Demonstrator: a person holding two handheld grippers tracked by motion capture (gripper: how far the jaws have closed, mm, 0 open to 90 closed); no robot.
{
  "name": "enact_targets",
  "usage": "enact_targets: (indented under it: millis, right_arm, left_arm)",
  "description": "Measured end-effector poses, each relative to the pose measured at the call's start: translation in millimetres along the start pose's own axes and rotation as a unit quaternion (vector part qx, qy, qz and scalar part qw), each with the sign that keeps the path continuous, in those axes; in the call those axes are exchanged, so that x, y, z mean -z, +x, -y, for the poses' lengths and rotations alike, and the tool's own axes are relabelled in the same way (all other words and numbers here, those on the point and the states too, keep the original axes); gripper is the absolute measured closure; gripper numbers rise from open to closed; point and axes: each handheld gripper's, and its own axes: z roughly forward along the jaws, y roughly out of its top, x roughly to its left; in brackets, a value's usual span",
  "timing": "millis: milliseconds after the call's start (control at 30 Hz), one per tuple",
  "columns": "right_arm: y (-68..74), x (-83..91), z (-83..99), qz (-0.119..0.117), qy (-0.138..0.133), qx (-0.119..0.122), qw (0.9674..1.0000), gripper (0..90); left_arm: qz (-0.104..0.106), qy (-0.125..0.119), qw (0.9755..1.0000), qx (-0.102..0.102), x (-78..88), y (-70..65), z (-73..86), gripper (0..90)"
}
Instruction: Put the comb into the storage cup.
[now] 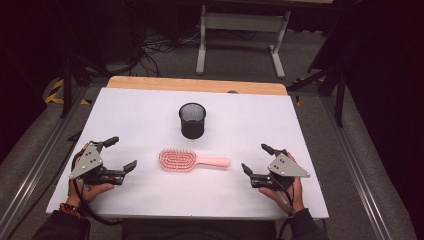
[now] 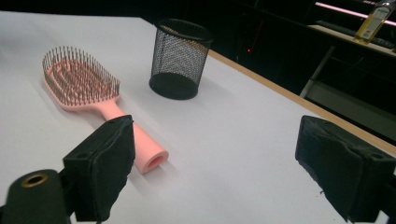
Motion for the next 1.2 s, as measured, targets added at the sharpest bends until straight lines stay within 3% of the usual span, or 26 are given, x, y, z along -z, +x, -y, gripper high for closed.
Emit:
enact_targets:
  millis: [100, 200, 367, 500, 667, 767, 867, 1067, 1200]
  right_arm:
    - [0.4, -2.3, 1.0, -0.009, 0.009, 0.003, 0.9999, 15.2]
    - [2.7, -6.4, 0.5, -0.025, 0.024, 0.005, 0.9994, 15.2]
    - [3.9, -10.6, -5.4, -0.044, 0.032, 0.009, 0.9985, 14.9]
    - [1.4, -18.6, -17.0, -0.062, 0.070, 0.022, 0.9954, 15.3]
    - [-2.4, -29.9, -26.7, -0.090, 0.084, 0.020, 0.9922, 15.0]
    - [-5.6, -42.0, -33.1, -0.111, 0.096, 0.018, 0.9889, 14.1]
    - [-4.9, -57.4, -43.5, -0.150, 0.117, 0.020, 0.9815, 13.7]
    - [3.9, -79.5, -57.5, -0.184, 0.151, 0.043, 0.9704, 13.6]
    - [10.2, -89.9, -60.3, -0.199, 0.162, 0.054, 0.9651, 14.2]
  left_arm:
    - [0.003, 0.003, 1.0000, 0.003, -1.9, 0.2, 0.7, 6.1]
    - [0.004, 0.011, 0.9999, -0.007, -3.0, 0.8, 2.2, 6.2]
    - [0.011, 0.010, 0.9999, 0.005, -1.8, 1.9, 4.9, 6.2]
    - [0.009, 0.015, 0.9998, 0.006, -0.9, 2.4, 5.2, 6.2]
    - [0.008, 0.023, 0.9996, 0.011, 0.0, 4.3, 9.2, 6.2]
    - [0.008, 0.023, 0.9995, 0.018, 1.5, 3.5, 11.5, 6.1]
    - [0.010, 0.024, 0.9996, 0.012, 2.1, 3.2, 10.8, 6.1]
    - [0.017, 0.027, 0.9994, 0.014, -2.5, 3.9, 11.1, 5.4]
    - [0.020, 0.028, 0.9994, 0.009, -5.5, 4.0, 10.7, 5.3]
